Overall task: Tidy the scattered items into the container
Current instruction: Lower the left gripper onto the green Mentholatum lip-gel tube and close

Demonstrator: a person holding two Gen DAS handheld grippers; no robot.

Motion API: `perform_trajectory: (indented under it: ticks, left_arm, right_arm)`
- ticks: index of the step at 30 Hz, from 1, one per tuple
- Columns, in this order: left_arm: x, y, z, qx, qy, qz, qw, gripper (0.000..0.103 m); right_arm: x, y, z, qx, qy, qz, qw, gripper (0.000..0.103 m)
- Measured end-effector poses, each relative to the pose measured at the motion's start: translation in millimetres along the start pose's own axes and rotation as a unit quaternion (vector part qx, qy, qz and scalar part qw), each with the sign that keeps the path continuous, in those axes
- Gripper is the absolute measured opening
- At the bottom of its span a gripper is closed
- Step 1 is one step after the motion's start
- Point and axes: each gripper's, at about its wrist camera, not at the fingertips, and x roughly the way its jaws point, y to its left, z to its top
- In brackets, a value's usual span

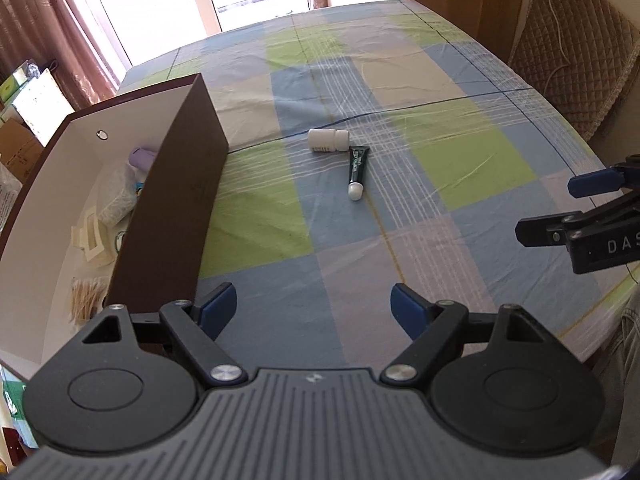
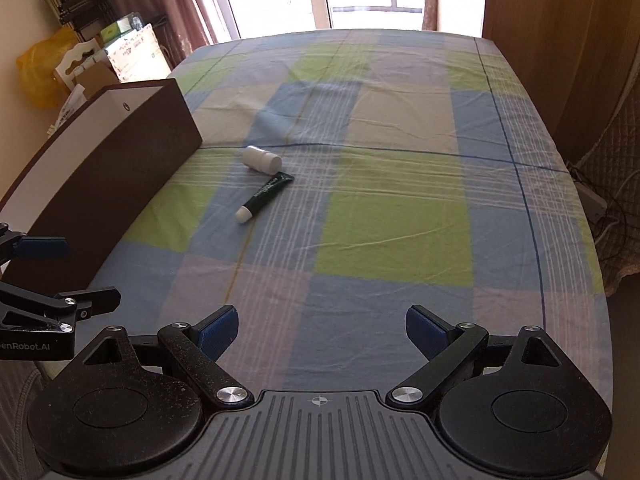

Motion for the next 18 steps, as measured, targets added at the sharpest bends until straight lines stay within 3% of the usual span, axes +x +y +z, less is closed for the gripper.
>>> perform_trajectory:
  ticks: [7, 12, 18]
  left_arm:
    - [44, -11, 20, 0.022, -0.007, -0.012, 0.9997, 0.082]
    - [76, -17, 38, 0.037, -0.017, -0.038, 0.9985, 0.064]
    - [111, -22, 61, 0.047, -0.029, -0.06, 0.9967, 0.054]
  right_arm:
    - [29, -27, 16, 0.011, 0.006, -0.009, 1.0, 0.096]
    - [44, -48, 30, 0.018, 0.0, -0.014, 1.0, 0.096]
    - [60, -76, 43, 0.04, 0.001, -0.019, 0.999, 0.096]
